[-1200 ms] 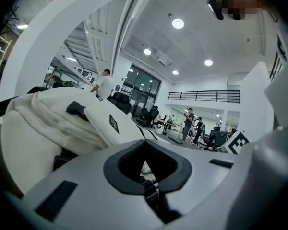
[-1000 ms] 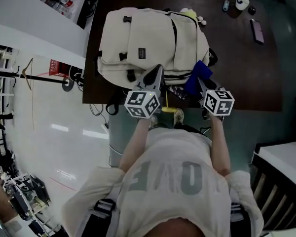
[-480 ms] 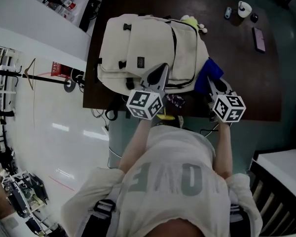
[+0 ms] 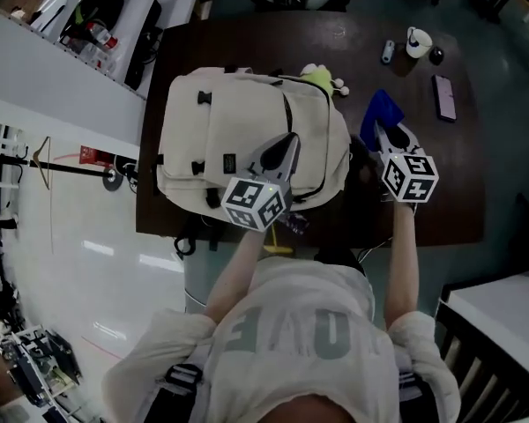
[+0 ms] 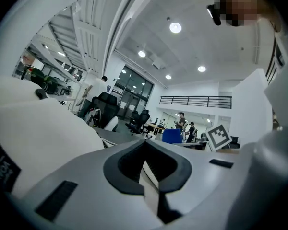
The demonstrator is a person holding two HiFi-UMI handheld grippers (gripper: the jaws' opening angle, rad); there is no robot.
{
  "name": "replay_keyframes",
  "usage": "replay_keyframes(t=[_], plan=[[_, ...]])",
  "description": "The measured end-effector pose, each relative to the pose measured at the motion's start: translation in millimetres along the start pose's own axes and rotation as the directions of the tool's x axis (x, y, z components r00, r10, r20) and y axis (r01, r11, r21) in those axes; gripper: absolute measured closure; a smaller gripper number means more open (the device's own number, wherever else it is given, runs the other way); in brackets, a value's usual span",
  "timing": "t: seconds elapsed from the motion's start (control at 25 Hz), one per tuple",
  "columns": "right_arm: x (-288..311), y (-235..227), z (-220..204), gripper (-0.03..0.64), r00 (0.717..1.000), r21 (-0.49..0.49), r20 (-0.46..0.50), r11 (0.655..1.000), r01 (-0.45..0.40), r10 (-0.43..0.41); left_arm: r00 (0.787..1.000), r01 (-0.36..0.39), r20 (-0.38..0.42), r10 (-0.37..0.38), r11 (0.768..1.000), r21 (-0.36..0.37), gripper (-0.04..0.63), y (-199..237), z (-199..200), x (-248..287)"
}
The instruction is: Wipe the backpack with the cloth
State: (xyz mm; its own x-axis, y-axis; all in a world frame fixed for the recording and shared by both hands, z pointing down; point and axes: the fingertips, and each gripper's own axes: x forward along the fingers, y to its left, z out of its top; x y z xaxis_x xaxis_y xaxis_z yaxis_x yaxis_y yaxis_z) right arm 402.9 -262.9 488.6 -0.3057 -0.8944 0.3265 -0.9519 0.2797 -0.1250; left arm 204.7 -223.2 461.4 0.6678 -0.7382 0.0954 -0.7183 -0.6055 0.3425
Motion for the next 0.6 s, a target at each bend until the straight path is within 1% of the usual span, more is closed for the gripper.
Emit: replay_keyframes(t=[0.08,0.16,0.24,0.32,0.48,0.6], plan=[[21,-7,-6,0.566,0.998,-0.045,-0.041,0.998,-0.047,0.045,1.000,-0.022,-0.013,0.021,1.000,-0.012,0.591,-1,-8,14],[44,-8,-14,0.566,0.990,-0.108,-0.098,0.987,-0.116,0.106,0.998,-0.056,-0.023,0.056,0.998,-0.029,0.591,-1,-13,29],[65,-4,-25,0.566,0.972,-0.156,-0.158,0.968,-0.197,0.172,0.996,-0.084,-0.030,0.083,0.996,-0.031,0.591,-3,-19,38],[84,1,-37,0.566,0.952,-0.179,-0.208,0.949,-0.261,0.223,0.994,-0.103,-0.041,0.102,0.994,-0.025,0.591,-3,-25,45],[110,18,-49,0.566,0.916,-0.233,-0.270,0.903,-0.362,0.297,0.990,-0.126,-0.059,0.125,0.992,-0.021,0.591,2,-37,56],[114,34,-58,0.566,0.893,-0.241,-0.300,0.879,-0.412,0.336,0.988,-0.141,-0.068,0.138,0.989,-0.037,0.591,7,-44,58]])
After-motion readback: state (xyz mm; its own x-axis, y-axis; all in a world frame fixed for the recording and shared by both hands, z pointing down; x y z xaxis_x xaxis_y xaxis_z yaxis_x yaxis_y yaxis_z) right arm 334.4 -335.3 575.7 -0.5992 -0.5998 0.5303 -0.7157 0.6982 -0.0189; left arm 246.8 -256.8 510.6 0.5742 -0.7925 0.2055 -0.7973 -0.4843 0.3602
